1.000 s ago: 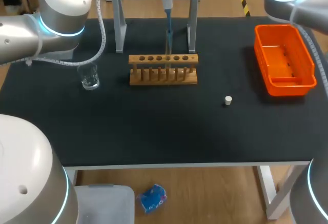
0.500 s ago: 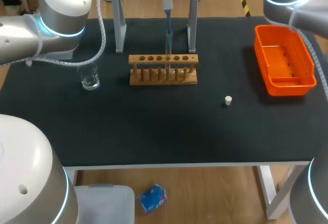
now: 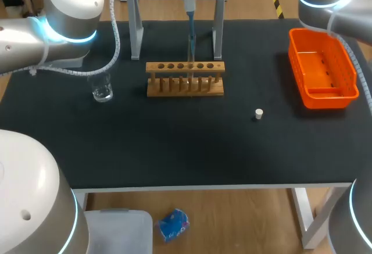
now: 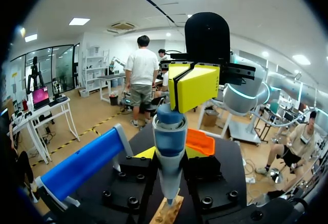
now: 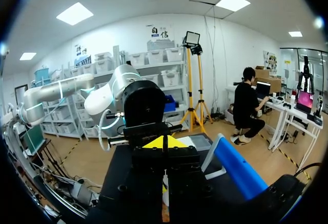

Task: Invert the test tube, pick up the pipette, mount the tip to pipette, aspirate from beaker and dispense into the tube, eject the tip, return the pipette, and cap with the stopper.

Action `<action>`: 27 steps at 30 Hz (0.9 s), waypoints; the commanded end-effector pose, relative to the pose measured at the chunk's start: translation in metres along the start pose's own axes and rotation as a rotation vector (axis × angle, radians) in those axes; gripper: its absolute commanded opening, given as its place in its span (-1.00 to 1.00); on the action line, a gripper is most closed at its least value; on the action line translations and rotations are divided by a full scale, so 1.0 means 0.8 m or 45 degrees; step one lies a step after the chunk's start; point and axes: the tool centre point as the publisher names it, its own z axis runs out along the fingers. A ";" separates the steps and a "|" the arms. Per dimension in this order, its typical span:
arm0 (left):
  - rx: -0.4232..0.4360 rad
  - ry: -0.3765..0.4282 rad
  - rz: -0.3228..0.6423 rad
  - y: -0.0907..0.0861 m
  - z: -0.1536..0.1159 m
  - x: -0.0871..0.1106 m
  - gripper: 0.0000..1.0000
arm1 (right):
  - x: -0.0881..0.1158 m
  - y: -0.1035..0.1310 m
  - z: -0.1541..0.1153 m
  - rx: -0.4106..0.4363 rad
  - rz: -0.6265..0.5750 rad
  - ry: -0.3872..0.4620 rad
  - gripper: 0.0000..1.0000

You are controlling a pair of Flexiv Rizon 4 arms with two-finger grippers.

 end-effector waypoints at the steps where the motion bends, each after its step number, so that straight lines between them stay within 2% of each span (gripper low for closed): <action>1: 0.011 -0.001 0.002 -0.005 -0.002 0.001 -1.00 | -0.002 -0.004 0.001 0.002 -0.006 0.001 -1.00; 7: 0.011 -0.001 0.002 -0.005 -0.002 0.001 -1.00 | -0.001 0.013 -0.004 -0.011 -0.037 -0.006 -1.00; 15: 0.011 -0.001 0.002 -0.005 -0.002 0.001 -1.00 | 0.000 0.053 -0.012 -0.028 -0.122 -0.012 -0.97; 16: 0.011 -0.001 0.002 -0.005 -0.002 0.001 -1.00 | 0.001 0.057 -0.013 -0.027 -0.133 -0.013 -0.46; 17: 0.011 -0.001 0.002 -0.005 -0.002 0.001 -1.00 | 0.001 0.061 -0.014 -0.029 -0.136 -0.015 -0.15; 18: 0.011 -0.001 0.002 -0.005 -0.002 0.001 -1.00 | 0.002 0.064 -0.016 -0.030 -0.143 -0.019 0.75; 19: 0.011 -0.001 0.002 -0.005 -0.002 0.001 -1.00 | 0.003 0.067 -0.017 -0.029 -0.154 -0.020 1.00; 23: 0.011 -0.001 0.002 -0.005 -0.002 0.001 -1.00 | 0.006 0.075 -0.033 -0.027 -0.185 -0.035 1.00; 27: 0.011 -0.001 0.002 -0.005 -0.002 0.001 -1.00 | 0.013 0.075 -0.064 -0.017 -0.236 -0.055 1.00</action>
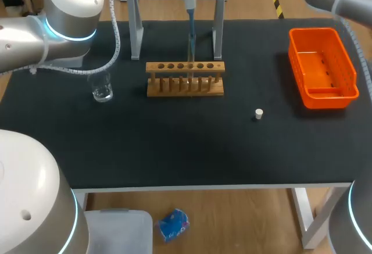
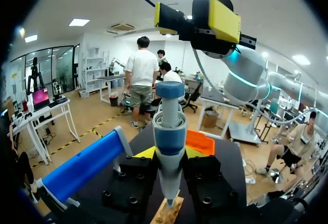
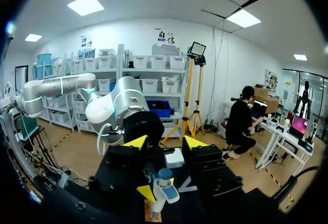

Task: Invert the test tube, pick up the pipette, mount the tip to pipette, aspirate from beaker and dispense into the tube, eject the tip, return the pipette, and cap with the stopper.

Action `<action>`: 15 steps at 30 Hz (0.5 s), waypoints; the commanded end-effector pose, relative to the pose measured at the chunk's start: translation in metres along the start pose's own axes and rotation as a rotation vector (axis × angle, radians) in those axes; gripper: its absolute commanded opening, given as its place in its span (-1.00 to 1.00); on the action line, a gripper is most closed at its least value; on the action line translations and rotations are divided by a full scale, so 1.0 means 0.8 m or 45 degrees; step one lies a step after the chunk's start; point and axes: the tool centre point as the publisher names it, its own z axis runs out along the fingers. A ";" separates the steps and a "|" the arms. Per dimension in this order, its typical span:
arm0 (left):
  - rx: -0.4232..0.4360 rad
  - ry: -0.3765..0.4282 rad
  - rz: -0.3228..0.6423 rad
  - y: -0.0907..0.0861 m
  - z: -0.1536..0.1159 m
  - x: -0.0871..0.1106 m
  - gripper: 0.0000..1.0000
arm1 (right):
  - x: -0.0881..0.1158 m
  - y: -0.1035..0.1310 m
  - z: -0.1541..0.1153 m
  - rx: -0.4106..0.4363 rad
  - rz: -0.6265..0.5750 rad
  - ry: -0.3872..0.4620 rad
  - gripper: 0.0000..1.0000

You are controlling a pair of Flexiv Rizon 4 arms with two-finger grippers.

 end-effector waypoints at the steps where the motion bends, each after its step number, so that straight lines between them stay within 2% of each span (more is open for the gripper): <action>1: 0.005 -0.001 0.001 0.001 0.000 0.001 -1.00 | 0.015 -0.001 -0.045 0.013 -0.037 -0.015 1.00; 4: 0.005 -0.001 0.001 0.001 0.000 0.001 -1.00 | 0.026 -0.013 -0.081 0.018 -0.084 -0.033 1.00; 7: 0.005 -0.001 0.001 0.001 0.000 0.001 -1.00 | 0.041 -0.039 -0.115 0.006 -0.101 -0.057 1.00; 11: 0.005 -0.001 0.001 0.001 0.000 0.001 -1.00 | 0.061 -0.094 -0.143 -0.010 -0.074 -0.071 1.00; 15: 0.005 -0.001 0.001 0.001 0.000 0.001 -1.00 | 0.081 -0.150 -0.150 0.000 -0.036 -0.048 1.00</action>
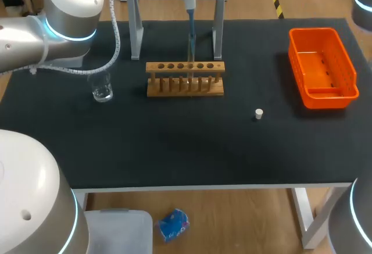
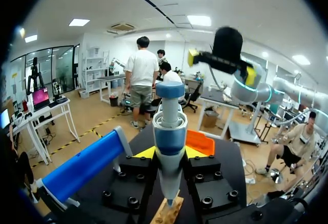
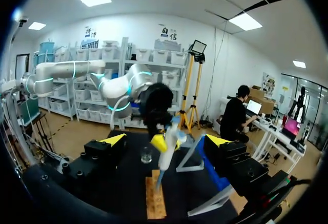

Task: Invert the test tube, pick up the pipette, mount the tip to pipette, aspirate from beaker and dispense into the tube, eject the tip, return the pipette, and cap with the stopper.

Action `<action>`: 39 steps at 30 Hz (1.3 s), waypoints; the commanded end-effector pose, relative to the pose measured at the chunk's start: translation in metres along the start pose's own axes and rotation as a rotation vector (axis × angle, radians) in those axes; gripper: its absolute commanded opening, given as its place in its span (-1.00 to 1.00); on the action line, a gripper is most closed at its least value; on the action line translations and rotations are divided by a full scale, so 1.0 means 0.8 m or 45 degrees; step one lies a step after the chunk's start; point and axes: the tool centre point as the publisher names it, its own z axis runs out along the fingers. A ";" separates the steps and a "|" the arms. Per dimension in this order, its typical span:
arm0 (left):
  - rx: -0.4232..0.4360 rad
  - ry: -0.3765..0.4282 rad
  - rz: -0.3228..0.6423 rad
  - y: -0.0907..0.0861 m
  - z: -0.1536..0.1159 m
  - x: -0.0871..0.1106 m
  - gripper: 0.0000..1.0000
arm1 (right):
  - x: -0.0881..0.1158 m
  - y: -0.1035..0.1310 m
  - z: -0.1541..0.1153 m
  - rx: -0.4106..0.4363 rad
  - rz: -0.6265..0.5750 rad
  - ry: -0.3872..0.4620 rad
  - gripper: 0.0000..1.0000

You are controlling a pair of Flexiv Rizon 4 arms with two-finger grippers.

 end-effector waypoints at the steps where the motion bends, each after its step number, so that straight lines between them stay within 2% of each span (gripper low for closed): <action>1: 0.005 -0.001 0.001 0.001 0.000 0.001 -1.00 | 0.045 -0.071 -0.029 -0.044 0.010 -0.025 1.00; 7: 0.005 -0.001 0.001 0.001 0.000 0.001 -1.00 | 0.066 -0.133 -0.010 0.018 0.013 0.034 1.00; 11: 0.005 -0.001 0.001 0.001 0.000 0.001 -1.00 | 0.072 -0.172 0.011 0.010 0.019 0.081 1.00; 16: 0.005 -0.001 0.001 0.001 0.000 0.001 -1.00 | 0.071 -0.212 0.046 0.042 0.002 0.125 1.00; 17: 0.005 -0.001 0.001 0.001 0.000 0.001 -1.00 | 0.070 -0.215 0.052 0.015 0.014 0.150 1.00; 23: 0.005 -0.001 0.001 0.001 0.000 0.001 -1.00 | 0.057 -0.251 0.086 0.022 0.046 0.176 1.00; 30: 0.005 -0.001 0.001 0.001 0.000 0.001 -1.00 | 0.042 -0.267 0.114 0.043 0.063 0.175 1.00; 39: 0.005 -0.001 0.001 0.001 0.000 0.001 -1.00 | 0.039 -0.256 0.123 0.024 0.057 0.163 1.00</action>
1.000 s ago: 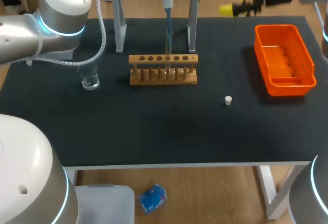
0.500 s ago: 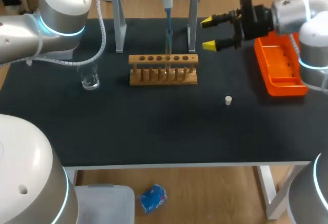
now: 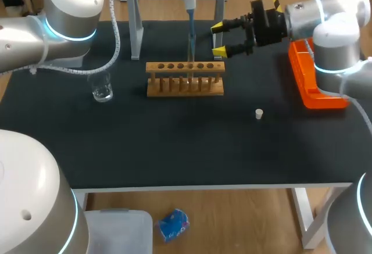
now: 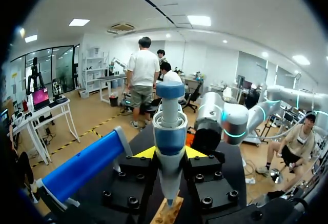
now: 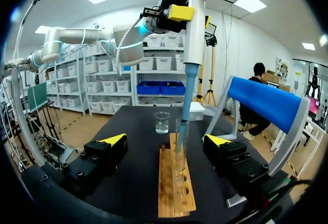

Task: Invert the test tube, pick up the pipette, mount the tip to pipette, aspirate from beaker and dispense into the tube, eject the tip, return the pipette, and cap with the stopper.

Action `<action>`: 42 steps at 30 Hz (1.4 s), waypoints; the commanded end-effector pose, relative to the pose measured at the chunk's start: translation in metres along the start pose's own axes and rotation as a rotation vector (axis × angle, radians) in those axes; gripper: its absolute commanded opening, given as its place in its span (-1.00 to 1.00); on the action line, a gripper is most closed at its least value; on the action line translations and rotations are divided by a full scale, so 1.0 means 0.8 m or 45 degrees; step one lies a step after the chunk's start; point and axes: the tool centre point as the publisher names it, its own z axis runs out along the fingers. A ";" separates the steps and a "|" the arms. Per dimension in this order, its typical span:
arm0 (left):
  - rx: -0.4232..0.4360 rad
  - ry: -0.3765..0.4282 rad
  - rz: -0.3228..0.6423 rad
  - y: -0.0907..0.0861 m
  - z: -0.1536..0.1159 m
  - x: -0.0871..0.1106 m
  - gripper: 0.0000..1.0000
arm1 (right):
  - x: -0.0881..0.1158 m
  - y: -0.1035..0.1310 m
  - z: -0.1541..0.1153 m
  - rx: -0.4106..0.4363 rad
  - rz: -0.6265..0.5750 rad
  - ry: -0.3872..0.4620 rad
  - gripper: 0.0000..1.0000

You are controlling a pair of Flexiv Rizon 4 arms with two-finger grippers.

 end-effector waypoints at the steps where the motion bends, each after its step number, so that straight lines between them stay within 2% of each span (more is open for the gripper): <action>1: 0.005 -0.001 0.001 0.001 0.000 0.001 -1.00 | 0.001 0.003 0.002 -0.003 -0.005 0.000 1.00; 25: 0.005 -0.001 0.001 0.001 0.000 0.001 -1.00 | 0.006 0.007 -0.001 -0.014 0.005 0.012 1.00; 31: 0.006 -0.022 0.034 -0.013 -0.006 0.006 -1.00 | 0.006 0.007 -0.001 -0.014 0.005 0.012 1.00; 42: -0.006 -0.040 0.060 -0.024 -0.012 0.017 -1.00 | 0.006 0.007 -0.001 -0.014 0.005 0.012 1.00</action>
